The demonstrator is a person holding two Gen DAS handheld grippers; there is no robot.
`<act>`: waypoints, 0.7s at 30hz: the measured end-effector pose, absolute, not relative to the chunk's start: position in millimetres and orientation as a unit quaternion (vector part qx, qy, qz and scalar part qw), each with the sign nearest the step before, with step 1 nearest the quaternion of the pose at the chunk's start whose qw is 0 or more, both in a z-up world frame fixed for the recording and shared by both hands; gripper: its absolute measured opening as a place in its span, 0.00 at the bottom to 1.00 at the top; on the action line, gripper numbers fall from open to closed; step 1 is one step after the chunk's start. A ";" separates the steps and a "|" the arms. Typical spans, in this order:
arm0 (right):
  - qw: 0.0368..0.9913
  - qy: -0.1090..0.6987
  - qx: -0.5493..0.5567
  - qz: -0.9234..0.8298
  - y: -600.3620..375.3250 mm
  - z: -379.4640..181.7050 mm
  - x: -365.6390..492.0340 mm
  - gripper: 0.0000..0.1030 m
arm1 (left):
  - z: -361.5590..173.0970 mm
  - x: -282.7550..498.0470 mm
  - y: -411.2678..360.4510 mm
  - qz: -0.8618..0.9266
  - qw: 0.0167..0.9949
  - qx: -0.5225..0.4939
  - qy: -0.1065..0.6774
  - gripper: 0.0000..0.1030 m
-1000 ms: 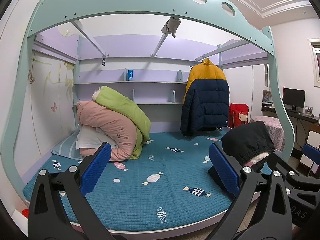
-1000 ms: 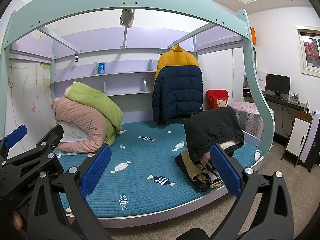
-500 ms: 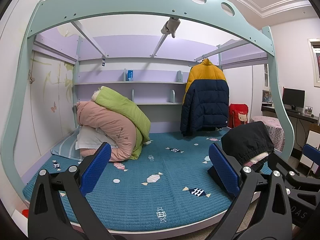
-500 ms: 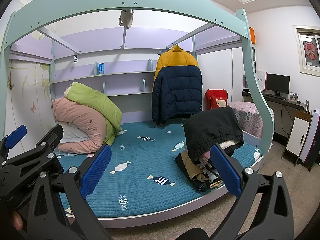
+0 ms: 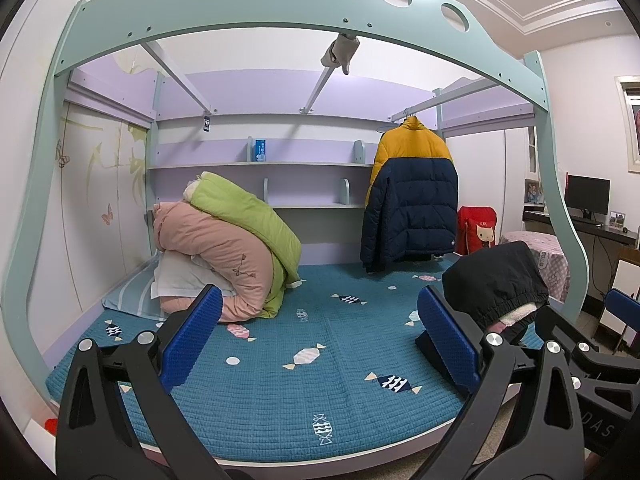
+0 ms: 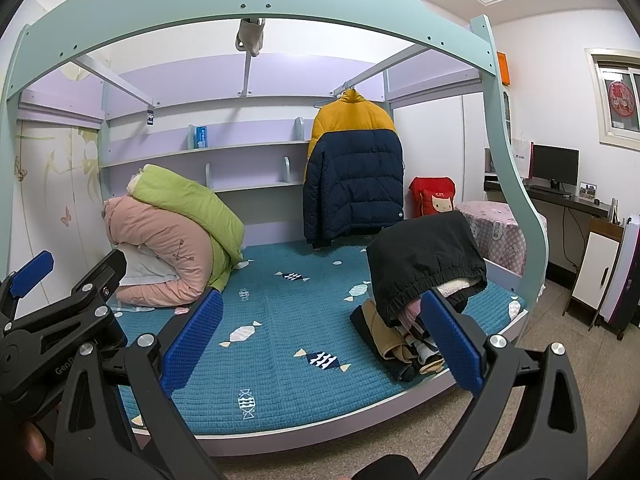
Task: Fold large clothes
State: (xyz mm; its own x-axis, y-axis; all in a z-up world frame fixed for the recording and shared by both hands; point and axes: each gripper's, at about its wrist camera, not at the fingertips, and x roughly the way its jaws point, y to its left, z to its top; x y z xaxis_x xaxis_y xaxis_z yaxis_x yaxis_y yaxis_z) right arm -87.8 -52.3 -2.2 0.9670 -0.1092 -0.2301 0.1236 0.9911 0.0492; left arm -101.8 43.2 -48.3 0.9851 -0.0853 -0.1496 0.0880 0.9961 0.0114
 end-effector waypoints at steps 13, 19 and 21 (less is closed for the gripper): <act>0.991 0.114 0.033 -0.059 -54.2 -3.7 -88.8 0.93 | -48.9 -100.8 42.9 -0.045 0.996 0.010 0.074 0.95; 0.991 0.114 0.034 -0.059 -54.2 -3.5 -89.3 0.93 | -49.0 -100.7 43.6 -0.045 0.996 0.009 0.074 0.95; 0.991 0.113 0.033 -0.060 -54.2 -3.7 -89.5 0.93 | -49.1 -100.8 44.1 -0.046 0.996 0.010 0.074 0.95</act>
